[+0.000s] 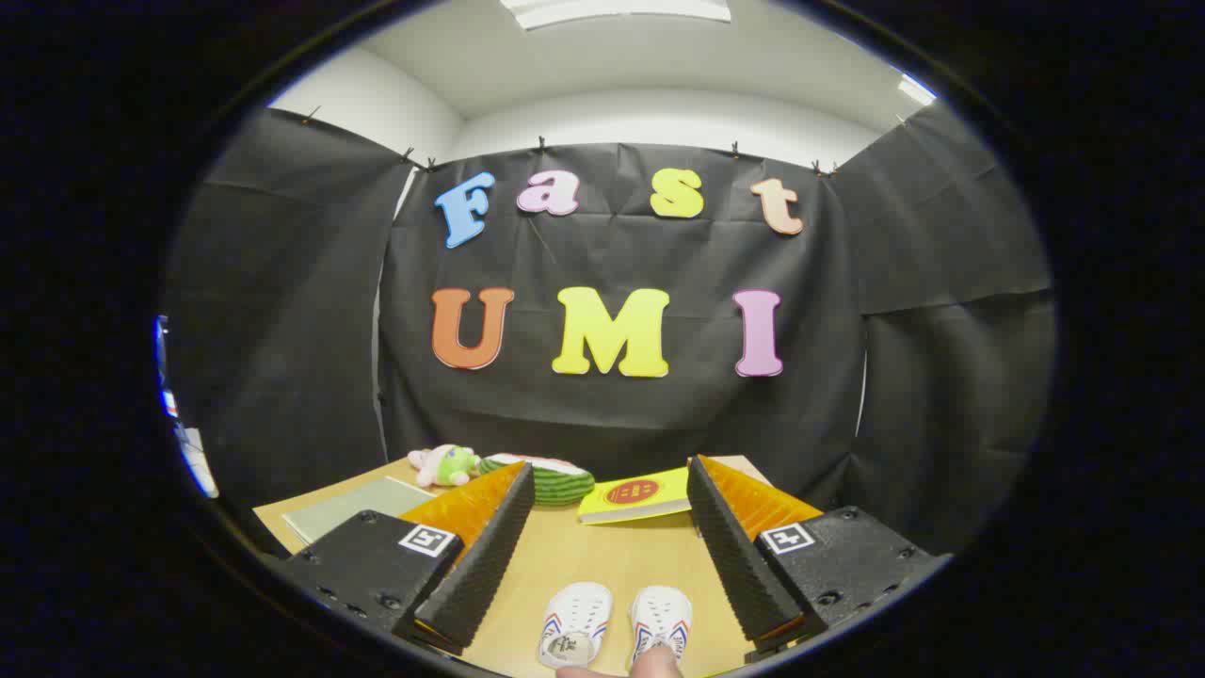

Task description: Open the storage box then place both shoes into the box .Put the left shoe in first, then the right shoe, with the right side of both shoes facing outward in a uniform manner.

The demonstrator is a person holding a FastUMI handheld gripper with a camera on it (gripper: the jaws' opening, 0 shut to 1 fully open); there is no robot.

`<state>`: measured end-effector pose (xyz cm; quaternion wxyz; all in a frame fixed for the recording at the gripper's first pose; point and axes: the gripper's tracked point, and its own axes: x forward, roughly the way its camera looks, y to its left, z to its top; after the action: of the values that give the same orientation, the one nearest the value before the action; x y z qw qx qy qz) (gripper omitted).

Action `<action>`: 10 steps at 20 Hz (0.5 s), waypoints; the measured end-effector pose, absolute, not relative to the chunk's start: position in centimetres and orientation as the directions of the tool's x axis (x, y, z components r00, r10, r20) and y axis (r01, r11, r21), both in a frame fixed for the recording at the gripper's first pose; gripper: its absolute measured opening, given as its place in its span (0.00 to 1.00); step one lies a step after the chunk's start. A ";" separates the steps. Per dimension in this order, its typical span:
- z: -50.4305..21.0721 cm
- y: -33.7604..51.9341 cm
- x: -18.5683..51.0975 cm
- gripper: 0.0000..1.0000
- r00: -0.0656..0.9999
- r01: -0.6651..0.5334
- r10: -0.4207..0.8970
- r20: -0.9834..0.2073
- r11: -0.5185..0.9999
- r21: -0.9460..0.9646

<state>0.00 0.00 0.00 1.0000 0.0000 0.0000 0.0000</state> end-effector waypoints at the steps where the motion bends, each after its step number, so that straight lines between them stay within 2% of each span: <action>1: -0.2 0.1 0.0 1.00 1.000 -0.002 0.002 -0.007 1.000 0.003; 10: -1.3 -0.6 0.4 1.00 0.998 -0.002 0.006 -0.062 0.998 0.069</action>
<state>0.40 -0.65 -1.32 0.9989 0.0344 0.0313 0.0021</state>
